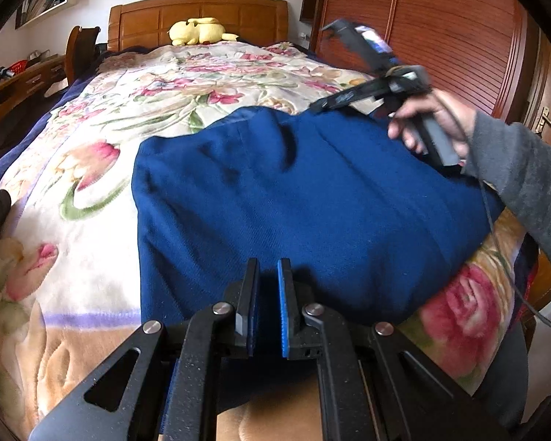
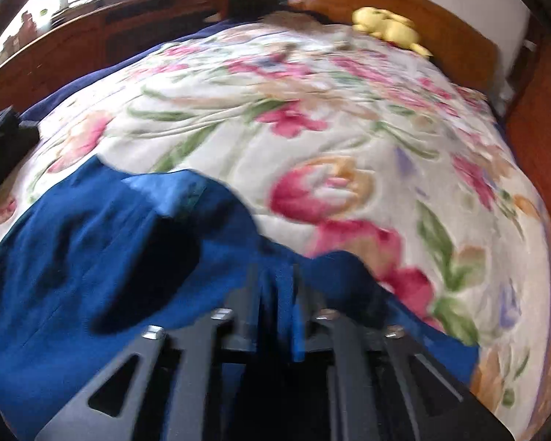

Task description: Fold large clothes

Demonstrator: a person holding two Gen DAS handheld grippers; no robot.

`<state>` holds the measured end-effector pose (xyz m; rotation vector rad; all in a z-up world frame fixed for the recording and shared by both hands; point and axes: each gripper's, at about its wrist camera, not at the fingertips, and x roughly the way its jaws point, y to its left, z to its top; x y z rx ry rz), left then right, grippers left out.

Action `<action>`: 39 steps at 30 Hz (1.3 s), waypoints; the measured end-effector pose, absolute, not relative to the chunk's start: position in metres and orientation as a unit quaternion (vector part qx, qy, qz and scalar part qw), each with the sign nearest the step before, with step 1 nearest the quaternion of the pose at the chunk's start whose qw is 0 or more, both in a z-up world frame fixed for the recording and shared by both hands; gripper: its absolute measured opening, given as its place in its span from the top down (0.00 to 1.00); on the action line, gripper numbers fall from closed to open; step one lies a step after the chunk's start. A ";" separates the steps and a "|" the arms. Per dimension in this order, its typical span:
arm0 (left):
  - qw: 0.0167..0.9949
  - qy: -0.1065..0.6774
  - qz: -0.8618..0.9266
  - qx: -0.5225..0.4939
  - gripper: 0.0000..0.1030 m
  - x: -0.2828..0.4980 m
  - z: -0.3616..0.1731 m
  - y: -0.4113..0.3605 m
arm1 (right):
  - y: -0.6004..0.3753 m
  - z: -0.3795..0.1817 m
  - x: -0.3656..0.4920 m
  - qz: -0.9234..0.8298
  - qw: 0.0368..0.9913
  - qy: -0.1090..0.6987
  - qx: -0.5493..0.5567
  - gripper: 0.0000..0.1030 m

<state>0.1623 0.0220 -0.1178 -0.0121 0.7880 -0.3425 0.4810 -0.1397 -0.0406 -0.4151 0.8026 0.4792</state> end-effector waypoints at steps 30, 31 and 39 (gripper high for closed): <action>0.910 0.385 -0.151 -0.011 0.91 0.163 -0.139 0.021 | -0.367 -0.060 0.494 0.156 0.893 0.422 0.022 0.45; 0.910 0.385 -0.151 -0.011 0.91 0.163 -0.139 0.021 | -0.370 -0.060 0.493 0.153 0.894 0.421 0.019 0.45; 0.911 0.384 -0.152 -0.015 0.91 0.163 -0.141 0.024 | -0.346 -0.084 0.497 0.174 0.869 0.462 -0.036 0.96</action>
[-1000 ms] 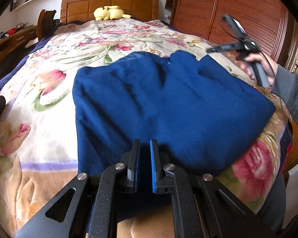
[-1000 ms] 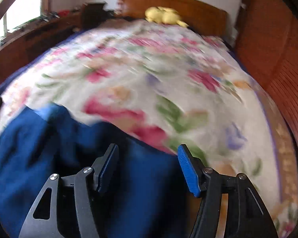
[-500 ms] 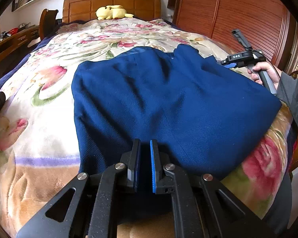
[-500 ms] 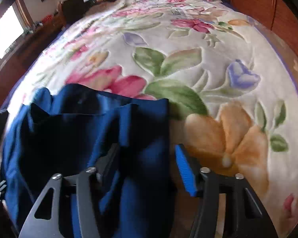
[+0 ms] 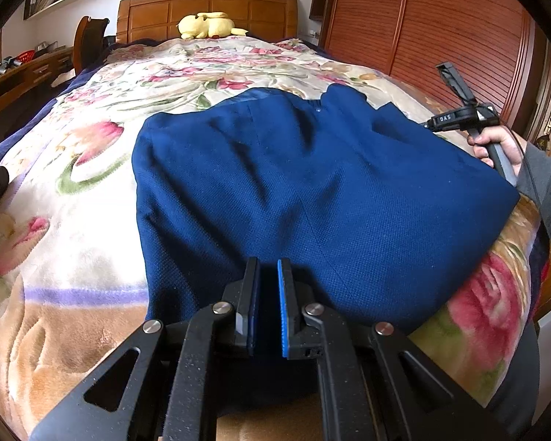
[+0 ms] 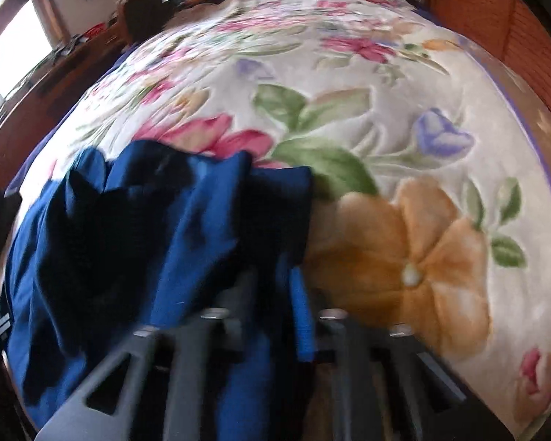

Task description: Fold large clothes

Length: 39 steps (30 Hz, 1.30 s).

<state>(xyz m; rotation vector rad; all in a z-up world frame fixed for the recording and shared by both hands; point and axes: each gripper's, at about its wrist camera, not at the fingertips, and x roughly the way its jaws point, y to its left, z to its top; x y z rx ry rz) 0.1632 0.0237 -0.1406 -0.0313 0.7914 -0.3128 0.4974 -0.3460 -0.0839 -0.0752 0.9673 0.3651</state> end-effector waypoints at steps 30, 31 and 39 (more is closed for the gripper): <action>0.902 0.422 -0.088 -0.026 0.88 0.112 -0.132 0.062 | -0.384 -0.069 0.270 0.141 0.925 0.346 -0.075 0.36; 0.903 0.421 -0.084 -0.023 0.88 0.113 -0.132 0.061 | -0.386 -0.070 0.263 0.142 0.925 0.346 -0.068 0.35; 0.909 0.413 -0.051 -0.019 0.87 0.119 -0.139 0.069 | -0.405 -0.068 0.235 0.153 0.926 0.344 -0.036 0.28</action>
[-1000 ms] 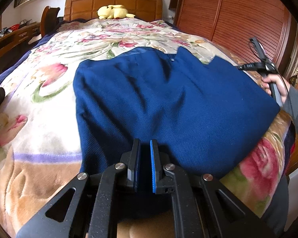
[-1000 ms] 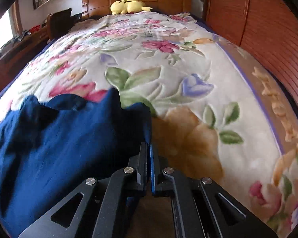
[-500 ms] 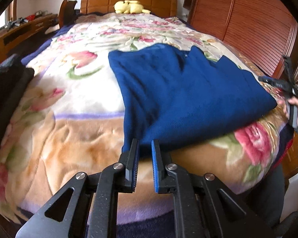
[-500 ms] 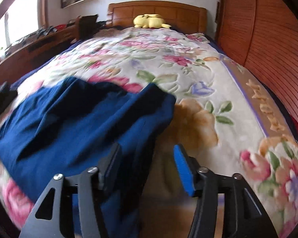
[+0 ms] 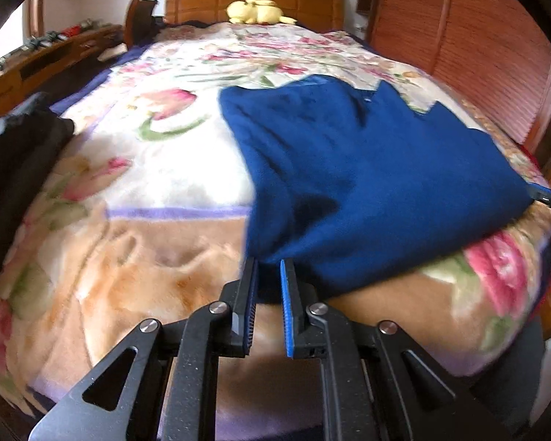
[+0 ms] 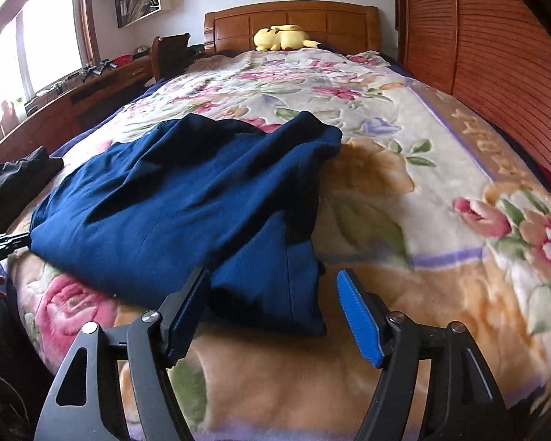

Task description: Fold large clothes

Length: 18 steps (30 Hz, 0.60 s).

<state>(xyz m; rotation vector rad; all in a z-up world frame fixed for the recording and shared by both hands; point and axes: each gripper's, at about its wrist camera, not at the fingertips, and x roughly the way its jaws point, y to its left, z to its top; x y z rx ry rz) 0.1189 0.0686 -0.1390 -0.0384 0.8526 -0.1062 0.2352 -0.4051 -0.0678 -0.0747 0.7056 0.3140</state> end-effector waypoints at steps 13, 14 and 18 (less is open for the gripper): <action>0.887 0.449 -0.082 -0.074 0.82 0.121 -0.140 0.081 | -0.398 -0.084 0.229 0.154 0.919 0.361 -0.043 0.21; 0.887 0.450 -0.082 -0.068 0.82 0.118 -0.139 0.079 | -0.398 -0.083 0.229 0.154 0.919 0.361 -0.042 0.21; 0.887 0.452 -0.081 -0.054 0.82 0.118 -0.141 0.074 | -0.396 -0.082 0.232 0.154 0.919 0.362 -0.041 0.20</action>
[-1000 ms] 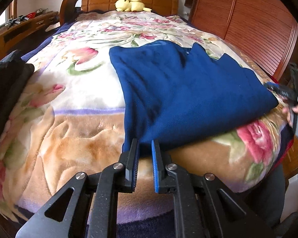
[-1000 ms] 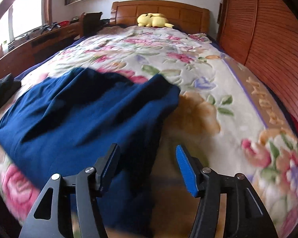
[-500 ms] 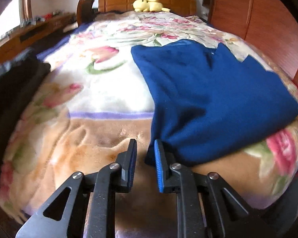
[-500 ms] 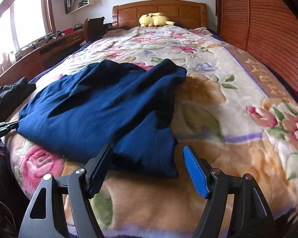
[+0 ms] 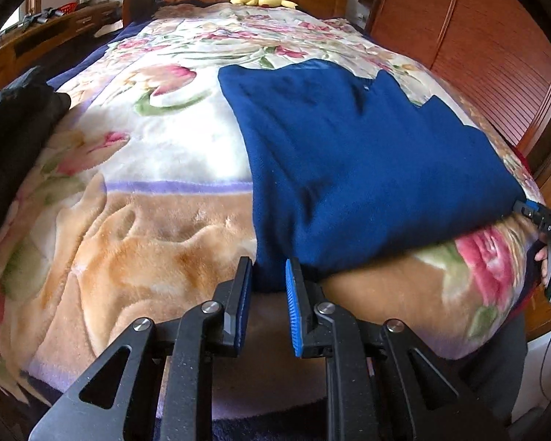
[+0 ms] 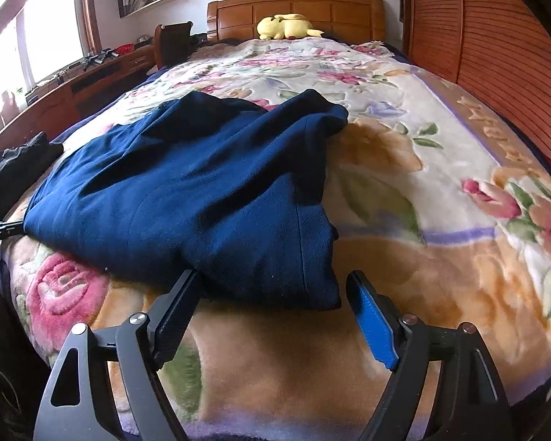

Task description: Fold large clothes

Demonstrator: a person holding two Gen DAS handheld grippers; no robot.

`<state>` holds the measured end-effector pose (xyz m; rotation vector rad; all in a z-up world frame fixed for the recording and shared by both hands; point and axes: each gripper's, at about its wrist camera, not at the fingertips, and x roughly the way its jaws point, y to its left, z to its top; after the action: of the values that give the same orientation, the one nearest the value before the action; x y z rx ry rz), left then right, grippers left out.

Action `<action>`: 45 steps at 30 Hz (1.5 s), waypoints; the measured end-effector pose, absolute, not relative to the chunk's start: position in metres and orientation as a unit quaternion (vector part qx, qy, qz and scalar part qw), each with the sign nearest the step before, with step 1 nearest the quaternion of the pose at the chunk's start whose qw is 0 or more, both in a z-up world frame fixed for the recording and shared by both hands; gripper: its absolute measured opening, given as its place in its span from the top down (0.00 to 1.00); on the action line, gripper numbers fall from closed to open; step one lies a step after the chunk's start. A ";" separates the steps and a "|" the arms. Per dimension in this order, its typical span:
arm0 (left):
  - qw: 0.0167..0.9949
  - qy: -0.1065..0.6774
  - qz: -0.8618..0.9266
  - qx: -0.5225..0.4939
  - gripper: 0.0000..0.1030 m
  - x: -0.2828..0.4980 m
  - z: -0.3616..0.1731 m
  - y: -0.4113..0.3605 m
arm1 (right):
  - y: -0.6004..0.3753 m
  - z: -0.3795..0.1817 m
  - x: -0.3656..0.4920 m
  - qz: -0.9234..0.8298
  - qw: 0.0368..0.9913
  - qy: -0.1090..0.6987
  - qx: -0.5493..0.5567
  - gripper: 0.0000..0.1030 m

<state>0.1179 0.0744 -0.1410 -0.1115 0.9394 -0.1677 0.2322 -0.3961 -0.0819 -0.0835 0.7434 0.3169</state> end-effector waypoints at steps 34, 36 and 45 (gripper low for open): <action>0.882 0.463 -0.084 -0.017 0.79 0.153 -0.159 0.070 | -0.406 -0.093 0.256 0.144 0.908 0.389 0.053 0.12; 0.883 0.461 -0.085 -0.021 0.79 0.151 -0.159 0.071 | -0.410 -0.100 0.264 0.160 0.897 0.402 0.090 0.13; 0.891 0.443 -0.096 -0.037 0.79 0.144 -0.156 0.077 | -0.384 -0.056 0.268 0.237 0.899 0.355 0.102 0.79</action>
<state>0.1442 0.0768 -0.1561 -0.0761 0.9196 -0.1988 0.2676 -0.3839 -0.0564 0.2118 0.7356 0.4900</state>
